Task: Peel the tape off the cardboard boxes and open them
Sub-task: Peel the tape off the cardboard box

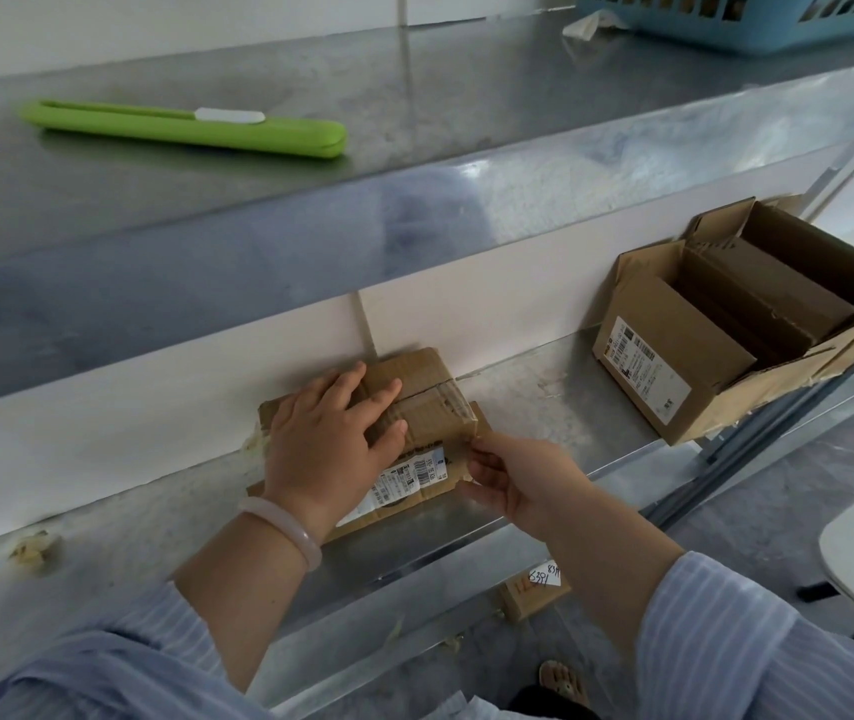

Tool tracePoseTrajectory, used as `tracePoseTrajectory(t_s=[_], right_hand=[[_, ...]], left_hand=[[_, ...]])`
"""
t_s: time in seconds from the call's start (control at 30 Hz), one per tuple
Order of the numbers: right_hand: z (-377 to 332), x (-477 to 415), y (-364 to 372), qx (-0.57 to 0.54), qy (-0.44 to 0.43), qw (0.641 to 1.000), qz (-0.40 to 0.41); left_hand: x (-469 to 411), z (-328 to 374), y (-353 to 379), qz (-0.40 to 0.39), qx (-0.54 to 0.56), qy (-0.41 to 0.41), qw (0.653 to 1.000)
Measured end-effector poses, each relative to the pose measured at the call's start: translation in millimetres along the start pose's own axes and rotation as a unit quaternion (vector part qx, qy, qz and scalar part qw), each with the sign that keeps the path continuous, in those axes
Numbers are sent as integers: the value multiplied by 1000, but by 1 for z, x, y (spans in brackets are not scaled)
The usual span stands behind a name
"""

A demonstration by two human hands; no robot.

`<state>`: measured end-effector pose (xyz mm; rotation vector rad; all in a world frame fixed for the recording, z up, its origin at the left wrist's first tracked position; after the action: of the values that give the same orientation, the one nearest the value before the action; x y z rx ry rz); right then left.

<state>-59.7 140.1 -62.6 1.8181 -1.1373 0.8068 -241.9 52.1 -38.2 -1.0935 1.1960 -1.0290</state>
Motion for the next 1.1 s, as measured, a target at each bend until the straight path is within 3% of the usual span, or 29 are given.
tracePoseTrajectory(t_s=[0.47, 0.77, 0.83, 0.93, 1.1], right_hand=[[-13, 12, -10, 88, -150, 984, -45], [-26, 15, -11, -30, -185, 979, -86], [-30, 15, -12, -47, -185, 979, -69], [-33, 16, -15, 39, -208, 977, 19], [-33, 20, -10, 153, -303, 931, 131]], left_hand=[[1, 0, -3, 3, 8, 3, 1000], [5, -2, -5, 7, 8, 29, 1000], [6, -2, -6, 6, 7, 32, 999], [6, -1, -5, 4, 4, 32, 999], [7, -2, -6, 9, 5, 32, 999]])
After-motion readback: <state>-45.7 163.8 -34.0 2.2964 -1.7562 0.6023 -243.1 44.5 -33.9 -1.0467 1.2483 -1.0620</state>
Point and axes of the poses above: each hand's wrist, its own x-axis away from the middle knuckle, its own y-axis out of the palm, z = x × y, the point moved 2 cm from there along -x, towards the middle knuckle, and after that the axes turned 15 degrees about y, right-handed, at the moved point
